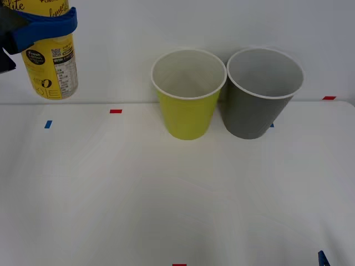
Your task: Put cans in the gray bin and PET bottles in the light green bin.
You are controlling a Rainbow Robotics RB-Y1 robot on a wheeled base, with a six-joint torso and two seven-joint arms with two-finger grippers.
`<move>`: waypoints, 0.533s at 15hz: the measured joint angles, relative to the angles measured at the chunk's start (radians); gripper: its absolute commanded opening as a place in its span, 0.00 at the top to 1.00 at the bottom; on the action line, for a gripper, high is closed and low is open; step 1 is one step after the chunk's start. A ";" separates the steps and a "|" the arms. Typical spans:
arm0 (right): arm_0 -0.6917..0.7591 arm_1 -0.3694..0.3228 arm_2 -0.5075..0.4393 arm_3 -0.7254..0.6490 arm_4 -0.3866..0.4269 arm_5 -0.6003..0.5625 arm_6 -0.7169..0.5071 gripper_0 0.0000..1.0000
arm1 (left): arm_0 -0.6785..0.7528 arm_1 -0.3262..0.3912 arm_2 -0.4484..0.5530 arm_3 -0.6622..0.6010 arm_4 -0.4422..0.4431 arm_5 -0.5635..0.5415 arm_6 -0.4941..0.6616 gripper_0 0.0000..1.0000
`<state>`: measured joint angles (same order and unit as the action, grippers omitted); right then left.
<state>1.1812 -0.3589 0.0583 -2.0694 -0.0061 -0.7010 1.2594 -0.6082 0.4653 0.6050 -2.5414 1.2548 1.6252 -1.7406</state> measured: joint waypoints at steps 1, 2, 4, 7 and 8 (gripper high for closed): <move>0.000 0.000 0.000 0.000 0.000 0.000 0.000 0.00 | -0.027 -0.017 -0.015 0.023 -0.021 0.000 0.010 1.00; 0.000 0.000 0.000 0.000 0.000 0.000 0.000 0.00 | -0.053 -0.032 -0.035 0.044 -0.053 0.000 0.021 1.00; 0.000 0.000 0.000 0.000 0.000 0.000 0.000 0.00 | -0.105 -0.072 -0.081 0.102 -0.124 -0.005 0.037 1.00; 0.000 0.000 0.000 0.000 0.000 0.000 0.000 0.00 | -0.144 -0.116 -0.176 0.194 -0.231 -0.072 0.041 1.00; 0.000 0.000 0.000 0.000 0.000 0.000 0.000 0.00 | -0.146 -0.123 -0.219 0.223 -0.264 -0.119 0.038 1.00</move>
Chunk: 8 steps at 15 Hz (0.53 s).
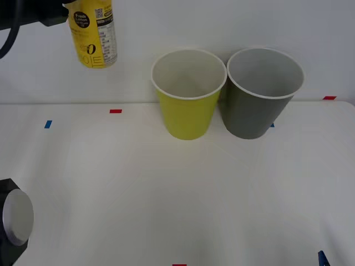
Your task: Put cans in the gray bin and PET bottles in the light green bin.
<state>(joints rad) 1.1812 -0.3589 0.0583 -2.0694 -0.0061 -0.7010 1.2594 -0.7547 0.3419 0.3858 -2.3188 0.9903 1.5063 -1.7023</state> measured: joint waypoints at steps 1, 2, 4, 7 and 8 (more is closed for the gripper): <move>0.000 0.000 0.000 0.000 0.000 0.000 0.000 0.00 | -0.001 -0.004 -0.043 0.034 -0.028 -0.050 -0.002 1.00; 0.000 0.000 0.000 0.000 0.000 0.000 0.000 0.00 | -0.001 -0.006 -0.079 0.068 -0.048 -0.096 -0.005 1.00; 0.000 0.000 0.000 0.000 0.000 0.000 0.000 0.00 | -0.006 -0.007 -0.144 0.150 -0.068 -0.198 -0.016 1.00; 0.000 0.000 0.000 0.000 0.000 0.000 0.000 0.00 | -0.046 -0.008 -0.225 0.289 -0.098 -0.315 -0.066 1.00; 0.000 0.000 0.000 0.000 0.000 0.000 0.000 0.00 | -0.059 -0.008 -0.249 0.328 -0.104 -0.356 -0.096 1.00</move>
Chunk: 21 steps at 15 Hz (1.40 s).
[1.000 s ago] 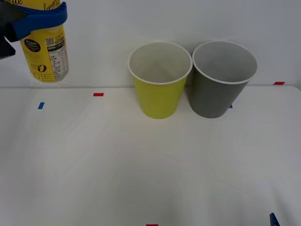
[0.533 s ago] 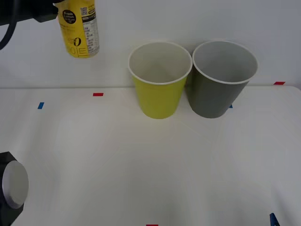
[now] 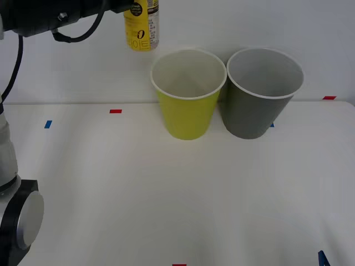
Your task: Put cans in the gray bin and PET bottles in the light green bin.
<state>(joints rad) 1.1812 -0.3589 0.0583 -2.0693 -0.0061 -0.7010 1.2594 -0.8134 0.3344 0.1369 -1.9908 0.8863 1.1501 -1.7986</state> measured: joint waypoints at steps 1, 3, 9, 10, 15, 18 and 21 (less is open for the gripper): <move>0.000 0.000 0.000 0.000 0.000 0.000 0.000 0.00 | -0.006 0.000 -0.025 0.032 -0.003 -0.047 -0.017 1.00; 0.000 0.000 0.000 0.000 0.000 0.000 0.000 0.00 | -0.009 -0.003 -0.079 0.085 -0.012 -0.133 -0.031 1.00; 0.000 0.000 0.000 0.000 0.000 0.000 0.000 0.00 | -0.010 -0.013 -0.235 0.229 -0.033 -0.370 -0.047 1.00; 0.000 0.000 0.000 0.000 0.000 0.000 0.000 0.00 | -0.010 -0.014 -0.257 0.244 -0.034 -0.396 -0.048 1.00; 0.000 0.000 0.000 0.000 0.000 0.000 0.000 0.00 | -0.010 -0.029 -0.378 0.352 -0.046 -0.590 -0.060 1.00; 0.000 0.000 0.000 0.000 0.000 0.000 0.000 0.00 | -0.009 -0.046 -0.398 0.370 -0.060 -0.602 -0.073 1.00; 0.000 0.000 0.000 0.000 0.000 0.000 0.000 0.00 | -0.009 -0.053 -0.402 0.398 -0.075 -0.607 -0.083 1.00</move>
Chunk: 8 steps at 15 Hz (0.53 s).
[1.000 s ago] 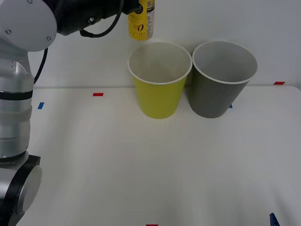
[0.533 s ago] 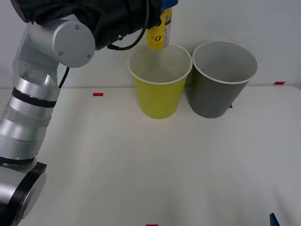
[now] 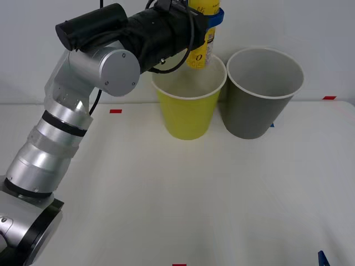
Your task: Put cans in the gray bin and PET bottles in the light green bin.
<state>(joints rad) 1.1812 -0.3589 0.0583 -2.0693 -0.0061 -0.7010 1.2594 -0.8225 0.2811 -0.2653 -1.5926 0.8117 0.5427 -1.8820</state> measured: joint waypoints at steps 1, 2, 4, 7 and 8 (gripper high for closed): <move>0.000 0.000 0.000 0.000 0.000 0.000 0.000 0.00 | 0.000 -0.002 0.000 0.013 -0.004 -0.010 -0.003 1.00; 0.000 0.000 0.000 0.000 0.000 0.000 0.000 0.00 | 0.000 -0.004 0.000 0.024 -0.008 -0.020 -0.007 1.00; 0.000 0.000 0.000 0.000 0.000 0.000 0.000 0.00 | 0.000 -0.005 0.000 0.029 -0.016 -0.026 -0.013 1.00; 0.000 0.000 0.000 0.000 0.000 0.000 0.000 0.00 | 0.000 -0.005 0.000 0.029 -0.023 -0.031 -0.015 0.66; 0.000 0.000 0.000 0.000 0.000 0.000 0.000 0.00 | 0.000 -0.005 0.000 0.029 -0.023 -0.034 -0.016 0.28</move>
<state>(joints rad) 1.1812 -0.3589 0.0583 -2.0693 -0.0061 -0.7010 1.2594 -0.8224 0.2763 -0.2654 -1.5641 0.7886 0.5092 -1.8978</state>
